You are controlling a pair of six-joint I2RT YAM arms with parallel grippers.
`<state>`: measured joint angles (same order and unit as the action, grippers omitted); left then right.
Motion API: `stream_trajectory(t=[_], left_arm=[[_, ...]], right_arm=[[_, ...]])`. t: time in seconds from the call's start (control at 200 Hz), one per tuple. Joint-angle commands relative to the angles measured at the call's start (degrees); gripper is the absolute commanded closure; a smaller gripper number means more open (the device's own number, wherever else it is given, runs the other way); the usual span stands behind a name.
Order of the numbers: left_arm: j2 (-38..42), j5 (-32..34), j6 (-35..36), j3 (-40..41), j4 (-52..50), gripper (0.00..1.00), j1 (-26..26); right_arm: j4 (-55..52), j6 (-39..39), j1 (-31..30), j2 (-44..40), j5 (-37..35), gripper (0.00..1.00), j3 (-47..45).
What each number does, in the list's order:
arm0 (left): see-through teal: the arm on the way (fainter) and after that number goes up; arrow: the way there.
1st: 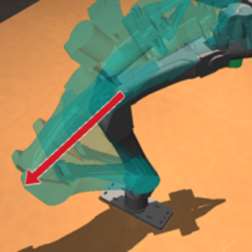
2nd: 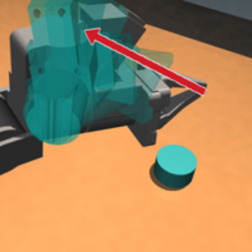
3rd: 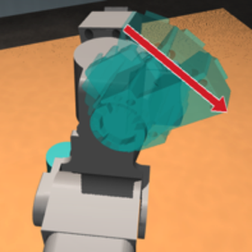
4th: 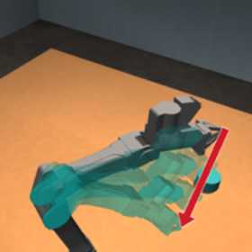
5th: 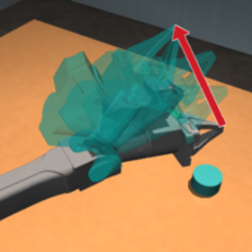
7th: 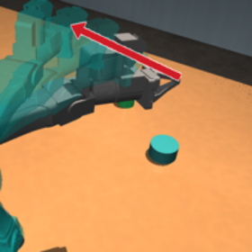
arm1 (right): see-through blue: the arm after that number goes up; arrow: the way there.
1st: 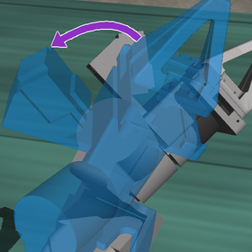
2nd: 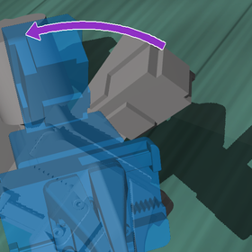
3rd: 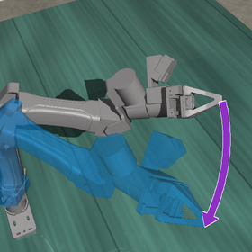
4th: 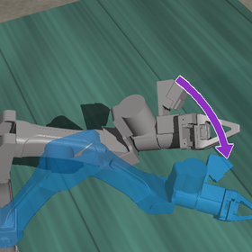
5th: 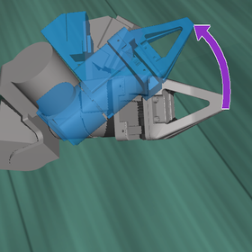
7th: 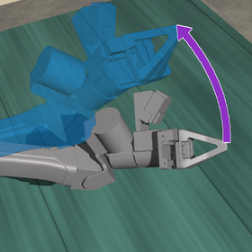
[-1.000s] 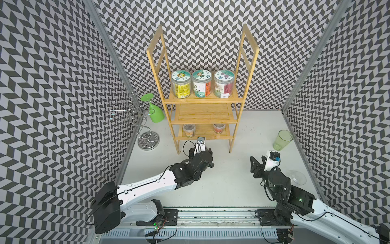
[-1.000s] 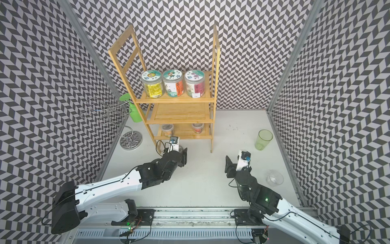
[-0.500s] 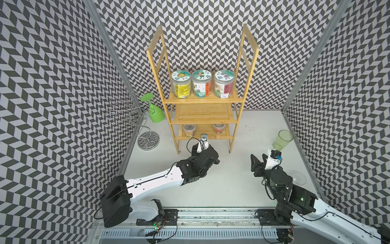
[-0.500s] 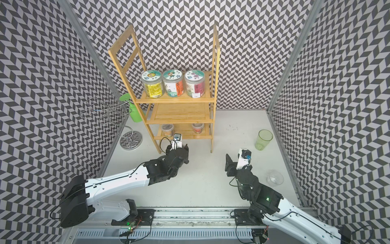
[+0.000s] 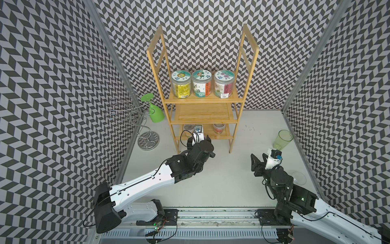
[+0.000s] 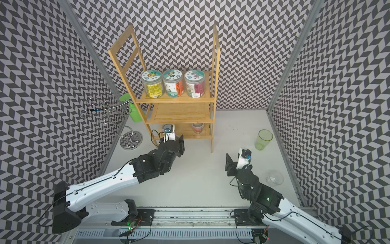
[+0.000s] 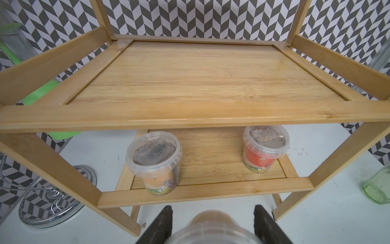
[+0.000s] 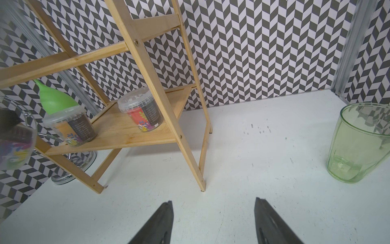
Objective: Place the seed container on the shelf
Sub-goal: Pick up the seed jar at the center of the board.
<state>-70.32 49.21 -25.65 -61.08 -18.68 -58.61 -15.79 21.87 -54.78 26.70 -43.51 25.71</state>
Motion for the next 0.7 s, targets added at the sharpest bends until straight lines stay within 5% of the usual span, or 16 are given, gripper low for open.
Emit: stream_trajectory(t=[0.0,0.2,0.471,0.696], left_arm=[[-1.3,-0.8,-2.1,-3.7,-1.9,0.40,0.4],[-1.1,-5.5,-5.4,-9.5,-9.6,0.40,0.7],[-0.3,-12.7,-8.6,-16.6,-21.6,0.40,1.3],[-0.1,-17.0,-9.8,-19.2,-27.2,0.40,1.6]], right_arm=[[3.5,-2.8,0.4,0.6,4.0,0.37,1.8],[16.6,-14.7,-1.0,1.9,18.2,0.36,-1.9],[47.7,-40.5,-15.9,11.7,13.3,0.26,-10.3],[68.0,-52.8,-19.4,24.0,9.8,0.16,-10.5]])
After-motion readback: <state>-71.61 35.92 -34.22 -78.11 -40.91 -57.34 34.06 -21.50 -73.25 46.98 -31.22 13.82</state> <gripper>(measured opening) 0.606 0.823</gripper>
